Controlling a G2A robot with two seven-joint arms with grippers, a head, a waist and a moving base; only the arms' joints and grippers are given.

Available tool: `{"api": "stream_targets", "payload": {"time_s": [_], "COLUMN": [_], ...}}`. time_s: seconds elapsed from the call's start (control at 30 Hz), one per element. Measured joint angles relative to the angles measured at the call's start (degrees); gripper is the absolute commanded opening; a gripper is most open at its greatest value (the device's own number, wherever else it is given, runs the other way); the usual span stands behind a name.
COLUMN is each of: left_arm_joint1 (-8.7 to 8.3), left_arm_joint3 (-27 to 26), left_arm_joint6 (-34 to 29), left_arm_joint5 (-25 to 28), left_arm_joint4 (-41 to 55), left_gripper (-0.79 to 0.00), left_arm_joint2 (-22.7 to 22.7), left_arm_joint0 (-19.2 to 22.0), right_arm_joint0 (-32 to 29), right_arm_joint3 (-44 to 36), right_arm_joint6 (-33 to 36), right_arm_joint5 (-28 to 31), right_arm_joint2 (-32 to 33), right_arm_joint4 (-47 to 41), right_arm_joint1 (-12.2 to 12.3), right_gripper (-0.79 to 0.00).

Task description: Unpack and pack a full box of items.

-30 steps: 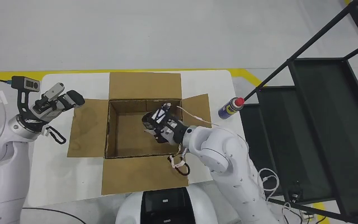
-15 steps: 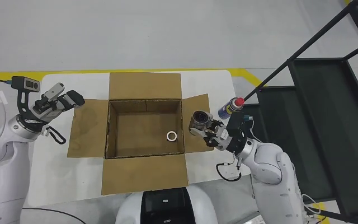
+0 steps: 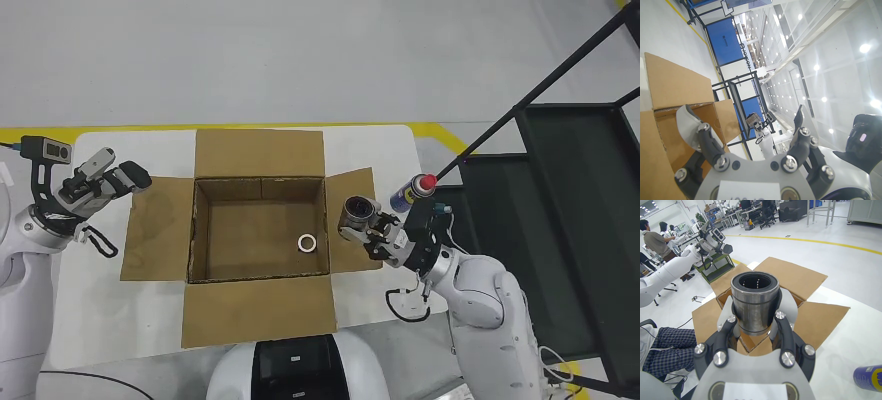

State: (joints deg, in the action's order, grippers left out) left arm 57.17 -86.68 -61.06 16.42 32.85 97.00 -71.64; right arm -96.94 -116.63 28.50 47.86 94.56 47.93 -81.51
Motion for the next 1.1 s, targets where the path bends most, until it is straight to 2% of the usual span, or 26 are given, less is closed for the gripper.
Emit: {"api": "stream_targets", "payload": {"time_s": [0.1,0.2,0.4,0.5,0.7,0.83,1.1], "left_arm_joint1": [0.00,0.00,0.00,0.00,0.00,0.00,0.00], "left_arm_joint3": [0.00,0.00,0.00,0.00,0.00,0.00,0.00], "left_arm_joint6": [0.00,0.00,0.00,0.00,0.00,0.00,0.00], "left_arm_joint5": [0.00,0.00,0.00,0.00,0.00,0.00,0.00], "left_arm_joint4": [0.00,0.00,0.00,0.00,0.00,0.00,0.00], "left_gripper": [0.000,0.000,0.000,0.000,0.000,0.000,0.000], "left_arm_joint2": [0.00,0.00,0.00,0.00,0.00,0.00,0.00], "left_arm_joint0": [0.00,0.00,0.00,0.00,0.00,0.00,0.00], "right_arm_joint0": [0.25,-0.60,-5.40,-7.28,-8.11,-6.78,-6.72], "right_arm_joint3": [0.26,1.16,5.86,9.21,17.14,21.12,21.28], "right_arm_joint6": [-2.25,-5.85,-16.70,-21.98,-32.32,-35.46,-35.48], "right_arm_joint5": [-1.04,0.32,1.49,0.69,-5.35,-8.82,-8.78], "right_arm_joint2": [1.59,5.27,11.22,12.01,9.74,7.36,7.26], "right_arm_joint4": [-0.47,2.30,9.43,13.24,21.09,26.42,26.55], "right_arm_joint1": [0.26,0.76,1.22,1.27,1.06,1.09,1.10], "right_gripper": [-0.785,-0.785,-0.785,-0.785,-0.785,-0.785,-0.785]}}
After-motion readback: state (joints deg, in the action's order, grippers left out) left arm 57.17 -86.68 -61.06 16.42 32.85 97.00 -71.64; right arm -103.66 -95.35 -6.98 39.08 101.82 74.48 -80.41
